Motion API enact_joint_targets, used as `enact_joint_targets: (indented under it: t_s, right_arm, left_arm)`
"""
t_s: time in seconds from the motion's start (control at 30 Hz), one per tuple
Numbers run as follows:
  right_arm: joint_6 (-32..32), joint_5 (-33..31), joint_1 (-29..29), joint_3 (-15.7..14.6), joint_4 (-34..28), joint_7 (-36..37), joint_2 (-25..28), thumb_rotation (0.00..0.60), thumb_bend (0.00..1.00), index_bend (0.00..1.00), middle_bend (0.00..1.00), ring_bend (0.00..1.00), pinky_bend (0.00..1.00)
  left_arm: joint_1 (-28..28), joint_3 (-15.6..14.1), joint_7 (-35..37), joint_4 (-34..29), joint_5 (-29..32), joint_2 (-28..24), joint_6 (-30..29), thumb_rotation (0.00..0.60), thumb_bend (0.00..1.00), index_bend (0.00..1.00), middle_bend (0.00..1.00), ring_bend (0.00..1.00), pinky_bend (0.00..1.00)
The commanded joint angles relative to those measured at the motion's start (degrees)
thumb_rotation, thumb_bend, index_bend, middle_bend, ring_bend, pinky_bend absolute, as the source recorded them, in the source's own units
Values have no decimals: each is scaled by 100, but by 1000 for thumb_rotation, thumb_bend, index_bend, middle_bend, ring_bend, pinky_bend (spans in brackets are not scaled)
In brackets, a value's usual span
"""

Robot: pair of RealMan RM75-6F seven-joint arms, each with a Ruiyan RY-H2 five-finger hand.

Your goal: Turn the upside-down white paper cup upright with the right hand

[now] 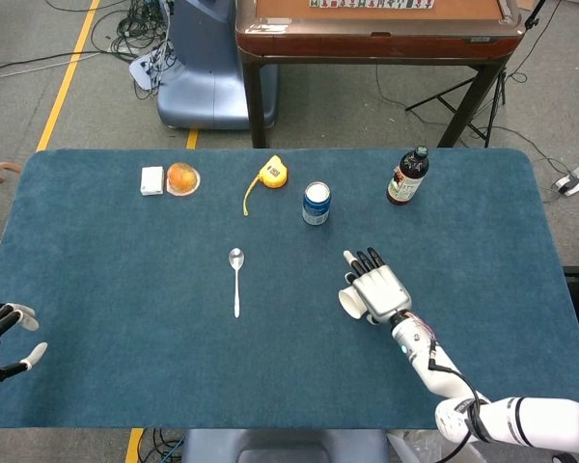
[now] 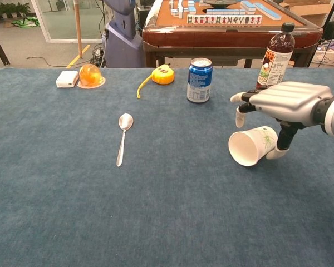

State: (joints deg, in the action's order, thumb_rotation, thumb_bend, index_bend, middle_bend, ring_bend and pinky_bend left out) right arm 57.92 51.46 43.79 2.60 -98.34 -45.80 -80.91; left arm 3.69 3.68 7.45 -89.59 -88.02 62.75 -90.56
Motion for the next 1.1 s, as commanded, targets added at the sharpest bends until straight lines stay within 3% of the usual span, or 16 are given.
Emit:
enact_joint_targets:
  t_s: [0.03,0.57,1.1]
  right_arm:
    - [-5,-41,29,-13,50,-28,-47,600,0,315,0,0,0]
    - [68,-58,76,-82,295,-1,-247,600,0,390,2,0,0]
    - [244,486,-103,-108,532,479,-403,600,7,537,55,0,0]
  left_arm:
    - [-2,4,14,2,8,-5,0,600,171,539,407,298,597]
    - [-5,8,40,-1,12,-15,5,600,171,540,408,299,597]
    - [-13,13,62,1,15,-24,-5,600,171,540,407,299,597]
